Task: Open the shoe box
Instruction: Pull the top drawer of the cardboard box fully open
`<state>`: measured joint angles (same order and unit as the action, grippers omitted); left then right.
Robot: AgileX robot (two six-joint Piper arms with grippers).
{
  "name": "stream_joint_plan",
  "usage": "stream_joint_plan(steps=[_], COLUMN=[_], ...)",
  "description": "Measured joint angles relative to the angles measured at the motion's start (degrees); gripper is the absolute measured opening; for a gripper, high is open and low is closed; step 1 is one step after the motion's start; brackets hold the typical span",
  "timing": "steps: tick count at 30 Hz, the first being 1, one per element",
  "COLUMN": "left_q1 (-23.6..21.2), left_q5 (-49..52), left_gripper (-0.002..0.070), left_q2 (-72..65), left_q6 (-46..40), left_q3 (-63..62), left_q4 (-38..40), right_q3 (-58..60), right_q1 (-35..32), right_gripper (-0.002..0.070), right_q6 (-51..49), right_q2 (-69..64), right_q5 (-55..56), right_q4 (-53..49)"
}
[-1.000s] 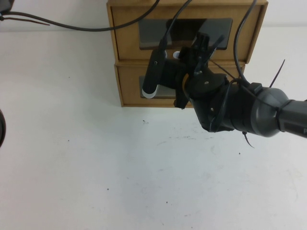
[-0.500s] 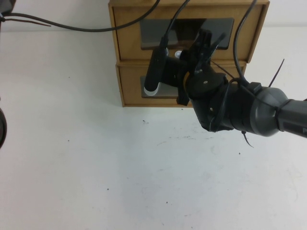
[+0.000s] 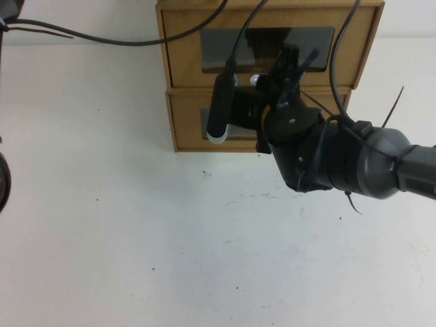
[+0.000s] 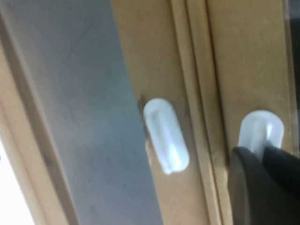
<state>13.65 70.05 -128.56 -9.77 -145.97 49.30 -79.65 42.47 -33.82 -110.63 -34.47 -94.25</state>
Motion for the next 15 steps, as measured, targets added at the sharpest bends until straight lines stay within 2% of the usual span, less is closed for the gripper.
stream_joint_plan(steps=[9,15], left_q1=[0.0,0.0], left_q5=[0.7,0.7], left_gripper=[-0.0006,-0.0006], left_q2=[-0.12,-0.12], left_q6=[0.12,0.2], left_q3=[0.0,0.0], left_q4=[0.68,0.82], right_q3=[7.93,14.94], right_q1=[1.03,4.66], right_gripper=[0.0008,0.0006], right_q6=[-1.84,-2.33], right_q2=[6.34,12.7], right_q5=[1.37,0.34], right_q4=[-0.37,1.3])
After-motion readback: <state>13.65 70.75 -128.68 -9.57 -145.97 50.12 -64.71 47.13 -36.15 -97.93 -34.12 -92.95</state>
